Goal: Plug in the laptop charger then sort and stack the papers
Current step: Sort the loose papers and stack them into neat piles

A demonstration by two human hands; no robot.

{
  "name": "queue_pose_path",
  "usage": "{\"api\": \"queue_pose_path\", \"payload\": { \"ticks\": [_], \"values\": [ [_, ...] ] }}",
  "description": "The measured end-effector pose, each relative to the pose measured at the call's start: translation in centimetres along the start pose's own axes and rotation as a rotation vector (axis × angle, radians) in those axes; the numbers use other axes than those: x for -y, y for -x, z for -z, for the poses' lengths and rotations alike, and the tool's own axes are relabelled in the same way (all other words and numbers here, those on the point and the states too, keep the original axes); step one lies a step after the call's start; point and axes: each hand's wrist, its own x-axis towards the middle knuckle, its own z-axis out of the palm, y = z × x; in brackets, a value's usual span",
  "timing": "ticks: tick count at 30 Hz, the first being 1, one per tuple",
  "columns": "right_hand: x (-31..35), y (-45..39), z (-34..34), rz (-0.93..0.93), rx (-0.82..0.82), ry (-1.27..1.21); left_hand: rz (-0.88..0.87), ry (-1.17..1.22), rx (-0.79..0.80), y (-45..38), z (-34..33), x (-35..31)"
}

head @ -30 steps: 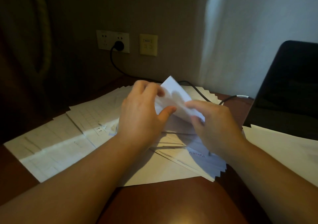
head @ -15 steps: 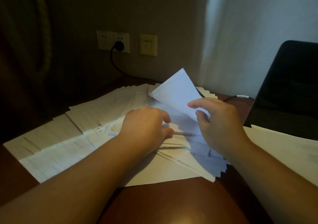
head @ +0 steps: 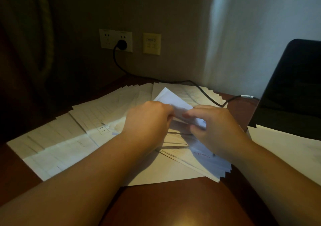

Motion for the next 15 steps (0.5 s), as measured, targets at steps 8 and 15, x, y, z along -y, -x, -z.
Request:
{"api": "queue_pose_path", "payload": {
  "ticks": [8, 15],
  "values": [
    [0.4, 0.1, 0.5, -0.104, -0.038, 0.080, 0.172, 0.160, -0.140, 0.1, 0.4, -0.8],
    [0.5, 0.1, 0.5, -0.159, -0.281, -0.012, 0.177, 0.049, 0.243, 0.4, -0.9, -0.5]
  ]
}}
